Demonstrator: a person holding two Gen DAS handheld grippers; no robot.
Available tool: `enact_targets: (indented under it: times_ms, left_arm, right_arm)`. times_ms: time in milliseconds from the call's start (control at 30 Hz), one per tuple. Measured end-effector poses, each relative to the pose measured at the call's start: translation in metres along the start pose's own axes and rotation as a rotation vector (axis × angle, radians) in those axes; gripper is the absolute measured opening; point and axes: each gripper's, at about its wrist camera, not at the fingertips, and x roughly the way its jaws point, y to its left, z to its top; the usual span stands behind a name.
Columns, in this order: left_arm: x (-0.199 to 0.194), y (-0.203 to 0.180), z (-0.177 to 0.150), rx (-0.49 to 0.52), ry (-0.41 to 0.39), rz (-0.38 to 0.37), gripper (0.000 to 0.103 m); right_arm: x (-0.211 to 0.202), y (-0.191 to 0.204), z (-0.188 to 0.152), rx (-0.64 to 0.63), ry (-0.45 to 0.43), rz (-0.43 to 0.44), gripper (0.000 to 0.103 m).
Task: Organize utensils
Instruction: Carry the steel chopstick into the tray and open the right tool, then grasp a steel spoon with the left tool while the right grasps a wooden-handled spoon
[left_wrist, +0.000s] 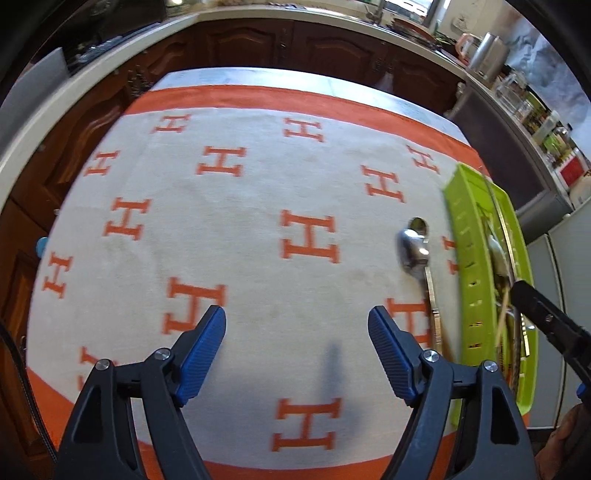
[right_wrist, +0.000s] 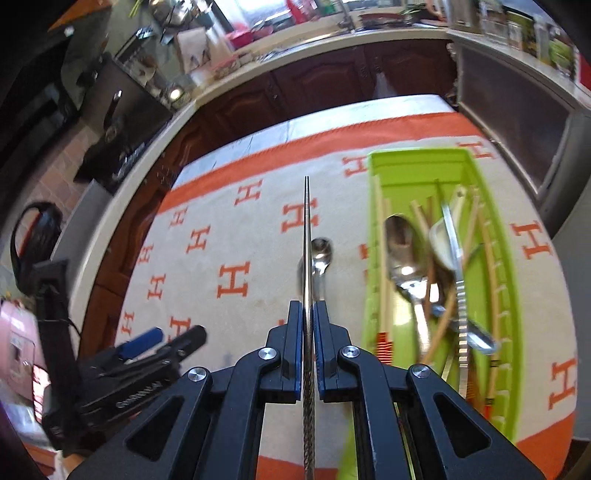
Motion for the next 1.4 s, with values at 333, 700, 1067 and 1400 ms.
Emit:
enact_targets:
  times_ms: [333, 700, 1067, 1400]
  left_arm:
    - [0.031, -0.062, 0.023, 0.015, 0.096, -0.152, 0.077]
    - [0.067, -0.088, 0.029, -0.066, 0.201, -0.082, 0.045]
    - [0.077, -0.13, 0.028, 0.055, 0.119, 0.13, 0.028]
    - [0.057, -0.105, 0.023, 0.026, 0.116, -0.058, 0.003]
  right_arm:
    - [-0.036, -0.063, 0.013, 0.079, -0.047, -0.142, 0.006]
    - [-0.029, -0.074, 0.003, 0.098, -0.06, -0.112, 0.007]
    - [-0.025, -0.08, -0.006, 0.111, -0.063, -0.094, 0.007]
    - [-0.031, -0.089, -0.01, 0.141, -0.08, -0.084, 0.006]
